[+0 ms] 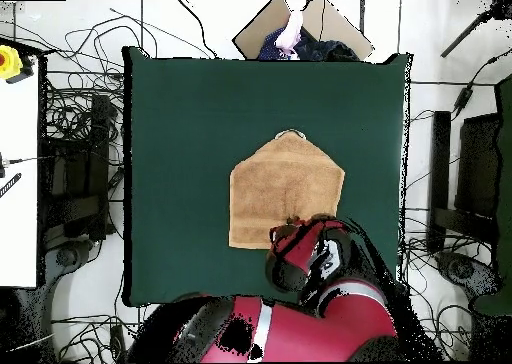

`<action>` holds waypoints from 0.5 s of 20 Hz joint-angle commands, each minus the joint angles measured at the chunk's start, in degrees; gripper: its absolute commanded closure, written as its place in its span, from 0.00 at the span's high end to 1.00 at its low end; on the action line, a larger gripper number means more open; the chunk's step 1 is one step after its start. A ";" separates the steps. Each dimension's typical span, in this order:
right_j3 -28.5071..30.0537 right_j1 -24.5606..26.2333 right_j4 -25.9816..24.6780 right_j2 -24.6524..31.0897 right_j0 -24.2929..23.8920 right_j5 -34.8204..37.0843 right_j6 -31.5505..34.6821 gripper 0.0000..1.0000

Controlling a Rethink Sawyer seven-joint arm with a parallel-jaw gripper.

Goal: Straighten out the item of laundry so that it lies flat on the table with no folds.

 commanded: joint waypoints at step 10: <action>-2.14 7.23 0.89 6.09 -6.60 1.22 0.98 0.00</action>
